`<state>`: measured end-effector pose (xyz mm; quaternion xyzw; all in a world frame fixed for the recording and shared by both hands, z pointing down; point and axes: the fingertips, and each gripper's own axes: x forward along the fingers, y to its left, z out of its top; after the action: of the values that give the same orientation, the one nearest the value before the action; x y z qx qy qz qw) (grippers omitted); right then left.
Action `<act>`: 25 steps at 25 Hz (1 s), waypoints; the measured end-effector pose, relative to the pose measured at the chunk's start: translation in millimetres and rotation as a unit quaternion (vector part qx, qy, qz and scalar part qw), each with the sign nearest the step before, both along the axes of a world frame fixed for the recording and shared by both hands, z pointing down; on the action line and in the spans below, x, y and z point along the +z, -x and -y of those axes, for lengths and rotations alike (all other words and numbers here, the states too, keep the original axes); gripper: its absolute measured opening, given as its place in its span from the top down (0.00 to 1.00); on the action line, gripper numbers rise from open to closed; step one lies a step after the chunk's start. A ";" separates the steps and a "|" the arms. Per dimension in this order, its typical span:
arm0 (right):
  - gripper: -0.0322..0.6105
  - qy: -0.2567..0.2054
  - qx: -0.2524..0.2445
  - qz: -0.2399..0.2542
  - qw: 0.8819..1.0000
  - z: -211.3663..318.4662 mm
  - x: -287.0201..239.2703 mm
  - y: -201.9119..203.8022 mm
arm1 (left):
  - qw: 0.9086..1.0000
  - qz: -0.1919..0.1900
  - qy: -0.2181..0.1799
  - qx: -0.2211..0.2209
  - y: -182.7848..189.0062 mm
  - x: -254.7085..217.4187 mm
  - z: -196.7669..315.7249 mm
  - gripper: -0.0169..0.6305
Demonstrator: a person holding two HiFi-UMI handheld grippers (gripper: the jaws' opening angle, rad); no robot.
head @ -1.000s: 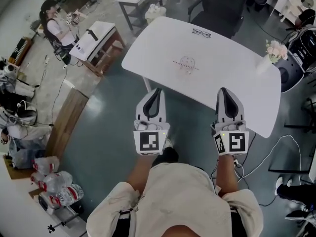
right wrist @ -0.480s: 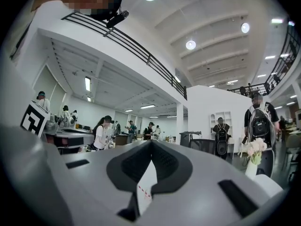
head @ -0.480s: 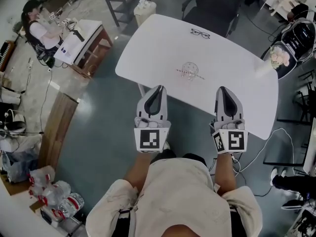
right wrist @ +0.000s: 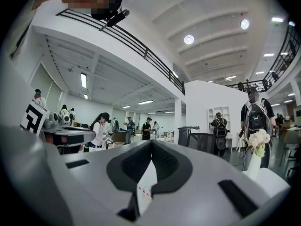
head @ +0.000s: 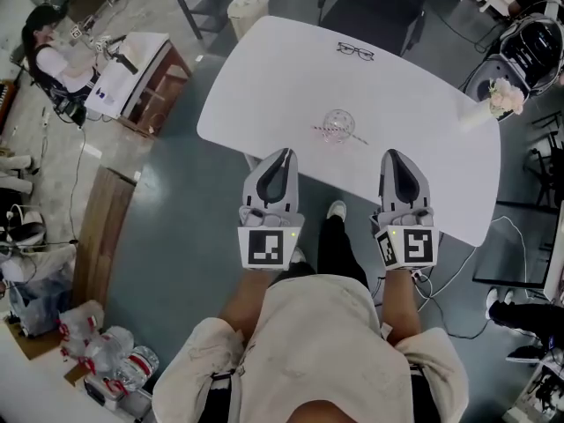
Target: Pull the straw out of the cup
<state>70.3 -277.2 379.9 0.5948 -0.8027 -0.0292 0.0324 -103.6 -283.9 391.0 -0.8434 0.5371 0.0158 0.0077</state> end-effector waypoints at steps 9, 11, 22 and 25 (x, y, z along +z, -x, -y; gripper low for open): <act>0.95 0.050 -0.001 0.023 0.998 59.5 50.7 -37.9 | 0.999 0.030 0.014 0.026 -56.8 26.2 62.1 0.95; 0.95 0.068 -0.005 0.028 0.997 73.3 64.8 -43.2 | 0.999 0.033 0.027 0.028 -67.0 36.4 74.5 0.95; 0.78 0.183 -0.053 0.041 0.981 112.4 166.6 -39.9 | 0.994 0.059 0.093 0.023 -93.7 90.9 120.7 0.95; 0.76 0.208 -0.067 0.039 0.975 119.6 189.2 -38.2 | 0.992 0.071 0.098 0.023 -98.6 97.6 131.0 0.95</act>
<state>108.5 -396.8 569.1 0.5207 -0.8298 0.1594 0.1224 -5.0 -414.8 488.6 -0.8512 0.5146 -0.0963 -0.0369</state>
